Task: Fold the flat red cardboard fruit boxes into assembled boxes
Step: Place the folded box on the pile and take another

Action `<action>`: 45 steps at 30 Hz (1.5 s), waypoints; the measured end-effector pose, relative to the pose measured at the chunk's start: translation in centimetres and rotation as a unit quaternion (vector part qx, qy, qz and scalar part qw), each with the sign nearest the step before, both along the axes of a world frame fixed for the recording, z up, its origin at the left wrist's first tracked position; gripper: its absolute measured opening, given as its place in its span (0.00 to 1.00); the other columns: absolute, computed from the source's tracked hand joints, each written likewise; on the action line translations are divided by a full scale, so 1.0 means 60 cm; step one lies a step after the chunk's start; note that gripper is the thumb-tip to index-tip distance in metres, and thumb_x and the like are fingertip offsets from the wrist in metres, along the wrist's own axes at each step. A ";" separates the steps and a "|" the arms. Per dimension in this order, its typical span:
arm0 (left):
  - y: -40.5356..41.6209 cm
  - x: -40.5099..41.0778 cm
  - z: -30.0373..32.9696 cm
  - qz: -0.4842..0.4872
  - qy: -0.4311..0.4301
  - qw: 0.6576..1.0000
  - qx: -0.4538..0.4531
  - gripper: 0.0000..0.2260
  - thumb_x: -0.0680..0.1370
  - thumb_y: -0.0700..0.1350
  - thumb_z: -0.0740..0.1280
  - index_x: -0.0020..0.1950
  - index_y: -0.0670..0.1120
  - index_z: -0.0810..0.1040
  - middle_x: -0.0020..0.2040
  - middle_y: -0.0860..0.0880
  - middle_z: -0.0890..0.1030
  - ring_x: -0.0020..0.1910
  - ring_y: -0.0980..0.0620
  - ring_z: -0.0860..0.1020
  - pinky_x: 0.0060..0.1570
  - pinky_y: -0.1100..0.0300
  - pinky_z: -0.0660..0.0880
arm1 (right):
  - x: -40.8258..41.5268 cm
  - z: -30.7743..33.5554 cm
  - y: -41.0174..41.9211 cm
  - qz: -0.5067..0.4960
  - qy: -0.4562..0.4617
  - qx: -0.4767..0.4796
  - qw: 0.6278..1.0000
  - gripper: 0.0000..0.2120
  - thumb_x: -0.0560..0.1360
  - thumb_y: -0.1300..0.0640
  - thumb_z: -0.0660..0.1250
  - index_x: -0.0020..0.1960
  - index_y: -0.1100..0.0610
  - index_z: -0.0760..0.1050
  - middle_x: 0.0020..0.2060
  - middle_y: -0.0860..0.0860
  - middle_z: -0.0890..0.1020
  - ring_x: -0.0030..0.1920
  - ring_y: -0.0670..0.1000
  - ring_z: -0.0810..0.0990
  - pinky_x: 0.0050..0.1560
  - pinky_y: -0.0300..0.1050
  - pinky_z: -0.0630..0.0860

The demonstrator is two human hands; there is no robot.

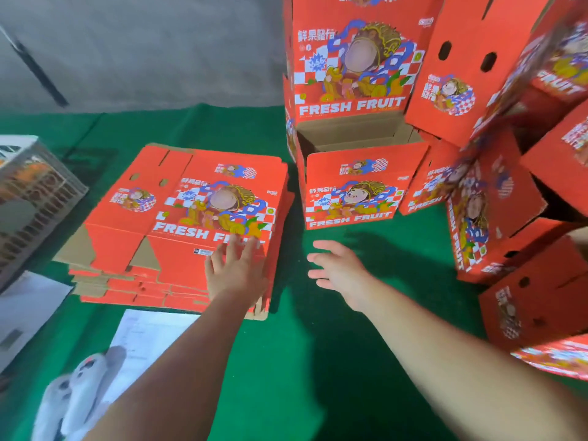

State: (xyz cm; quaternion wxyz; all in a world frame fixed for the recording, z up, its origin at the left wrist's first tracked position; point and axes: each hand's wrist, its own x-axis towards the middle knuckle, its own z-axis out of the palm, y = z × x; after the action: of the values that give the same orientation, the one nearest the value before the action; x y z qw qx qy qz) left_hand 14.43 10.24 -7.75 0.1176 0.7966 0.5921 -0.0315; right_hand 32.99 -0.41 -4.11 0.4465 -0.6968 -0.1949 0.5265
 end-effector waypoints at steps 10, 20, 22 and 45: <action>-0.192 0.035 0.017 -0.048 -0.068 0.992 0.099 0.23 0.79 0.44 0.62 0.73 0.58 0.73 0.70 0.53 0.75 0.63 0.39 0.72 0.73 0.35 0.59 | -0.052 -0.024 -0.055 -0.004 0.061 -0.005 0.998 0.14 0.84 0.48 0.65 0.68 0.49 0.72 0.57 0.51 0.85 0.54 0.56 0.86 0.54 0.50 0.80; -0.246 0.033 0.024 -0.179 -0.317 0.931 -0.025 0.23 0.75 0.34 0.65 0.68 0.49 0.78 0.64 0.51 0.78 0.66 0.49 0.74 0.72 0.43 0.65 | -0.030 -0.012 -0.076 -0.122 0.103 0.023 0.987 0.11 0.81 0.67 0.68 0.62 0.59 0.81 0.50 0.58 0.88 0.48 0.56 0.88 0.42 0.47 0.84; -0.228 0.010 0.030 -0.171 -0.396 0.902 -0.025 0.21 0.76 0.33 0.67 0.68 0.45 0.79 0.64 0.47 0.77 0.66 0.49 0.75 0.70 0.51 0.70 | -0.023 -0.013 -0.079 -0.138 0.084 0.017 0.987 0.10 0.80 0.68 0.69 0.60 0.61 0.81 0.48 0.59 0.88 0.43 0.56 0.88 0.40 0.46 0.84; -0.173 -0.148 0.028 0.342 -0.451 0.821 -0.069 0.21 0.70 0.57 0.55 0.49 0.46 0.80 0.47 0.43 0.82 0.51 0.38 0.77 0.62 0.41 0.75 | 0.122 0.075 -0.144 0.059 -0.385 0.079 0.918 0.20 0.80 0.53 0.68 0.72 0.51 0.76 0.61 0.48 0.84 0.59 0.54 0.83 0.61 0.53 0.79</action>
State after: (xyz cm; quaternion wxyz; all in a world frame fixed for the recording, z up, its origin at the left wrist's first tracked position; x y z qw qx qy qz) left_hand 5.54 -0.14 -6.08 0.4293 0.4575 0.7037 0.3333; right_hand 40.31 -9.07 0.37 0.3587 -0.7952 -0.4336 0.2259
